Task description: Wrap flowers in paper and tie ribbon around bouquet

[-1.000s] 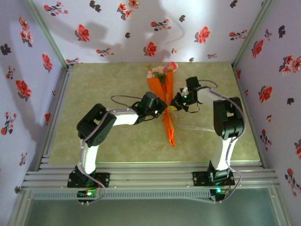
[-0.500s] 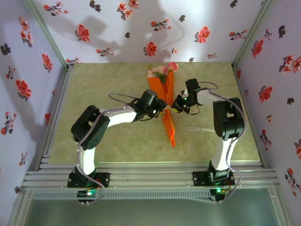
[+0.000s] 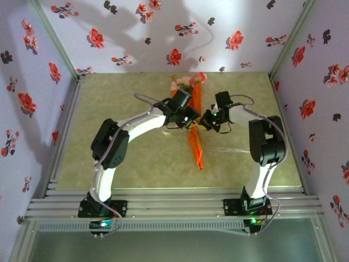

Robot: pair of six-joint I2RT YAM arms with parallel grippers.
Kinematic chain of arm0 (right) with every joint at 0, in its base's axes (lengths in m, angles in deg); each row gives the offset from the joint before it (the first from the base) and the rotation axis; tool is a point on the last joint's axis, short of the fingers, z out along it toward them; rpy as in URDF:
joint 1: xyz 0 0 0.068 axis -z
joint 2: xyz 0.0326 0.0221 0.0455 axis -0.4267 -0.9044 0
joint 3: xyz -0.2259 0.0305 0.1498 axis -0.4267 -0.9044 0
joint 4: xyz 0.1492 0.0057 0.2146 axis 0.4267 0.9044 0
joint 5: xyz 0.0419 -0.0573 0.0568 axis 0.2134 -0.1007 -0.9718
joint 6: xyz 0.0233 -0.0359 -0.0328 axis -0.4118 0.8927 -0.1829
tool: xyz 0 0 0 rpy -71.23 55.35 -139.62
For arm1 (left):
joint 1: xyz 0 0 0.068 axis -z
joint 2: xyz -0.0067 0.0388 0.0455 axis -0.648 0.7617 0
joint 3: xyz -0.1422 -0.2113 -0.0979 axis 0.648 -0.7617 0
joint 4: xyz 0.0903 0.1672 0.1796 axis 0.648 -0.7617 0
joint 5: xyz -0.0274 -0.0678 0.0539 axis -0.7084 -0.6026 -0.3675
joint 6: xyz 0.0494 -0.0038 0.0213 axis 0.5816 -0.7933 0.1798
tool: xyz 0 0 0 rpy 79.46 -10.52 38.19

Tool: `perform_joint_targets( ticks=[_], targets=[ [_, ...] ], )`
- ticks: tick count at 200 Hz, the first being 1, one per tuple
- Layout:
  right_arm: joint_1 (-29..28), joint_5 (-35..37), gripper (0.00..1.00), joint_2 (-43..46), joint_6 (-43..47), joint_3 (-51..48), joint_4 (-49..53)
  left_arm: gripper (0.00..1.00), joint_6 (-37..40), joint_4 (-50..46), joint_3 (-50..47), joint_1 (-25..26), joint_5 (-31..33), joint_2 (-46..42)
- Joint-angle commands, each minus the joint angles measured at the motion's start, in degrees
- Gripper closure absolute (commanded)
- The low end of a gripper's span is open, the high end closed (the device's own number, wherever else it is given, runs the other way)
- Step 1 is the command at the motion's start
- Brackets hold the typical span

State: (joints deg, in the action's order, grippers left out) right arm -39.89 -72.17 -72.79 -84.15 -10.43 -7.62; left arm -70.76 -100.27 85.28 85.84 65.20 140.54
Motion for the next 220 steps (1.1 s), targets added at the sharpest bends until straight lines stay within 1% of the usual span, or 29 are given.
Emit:
perform_joint_targets(
  ticks=[1,20,45,60,78,103,116,141,162,185,220],
  targets=[
    [-0.40,0.93,1.00,2.25,-1.34,-1.20,-1.37,0.67,1.90,-10.14,3.76,0.56,-2.24,3.07],
    [-0.40,0.87,1.00,2.43,-1.44,-1.63,-1.60,0.72,1.27,-9.90,4.10,0.62,-2.22,3.70],
    [-0.39,0.70,1.00,2.69,-1.71,-1.93,-1.86,0.77,1.80,-12.31,6.18,0.54,-1.58,5.05],
    [-0.42,0.56,1.00,2.57,-1.88,-2.00,-2.15,0.84,1.48,-11.61,5.77,0.52,-1.27,5.14],
    [-0.41,0.34,1.00,2.52,-2.07,-2.01,-2.25,0.86,1.15,-11.00,5.77,0.52,-1.07,5.41],
    [-0.42,0.12,1.00,2.60,-2.06,-2.04,-2.22,0.84,0.64,-10.80,5.57,0.52,0.14,4.87],
    [-0.42,0.03,1.00,2.68,-2.15,-2.08,-2.32,0.77,-0.01,-9.66,4.56,0.52,1.68,3.54],
    [-0.38,-0.05,1.00,2.75,-2.32,-2.34,-2.52,0.71,-2.02,-6.47,1.76,0.58,4.35,0.49],
    [-0.31,-0.16,1.00,2.81,-2.42,-2.44,-2.63,0.71,-4.45,-1.33,-1.32,0.36,4.87,-0.63],
    [-0.36,-0.23,1.00,2.87,-2.59,-2.60,-2.85,0.71,-6.36,2.16,-2.48,0.16,4.47,-0.31],
    [-0.31,-0.41,1.00,2.64,-2.67,-2.66,-2.93,0.71,-7.59,4.85,-2.59,0.03,4.07,-0.13]
  ],
)
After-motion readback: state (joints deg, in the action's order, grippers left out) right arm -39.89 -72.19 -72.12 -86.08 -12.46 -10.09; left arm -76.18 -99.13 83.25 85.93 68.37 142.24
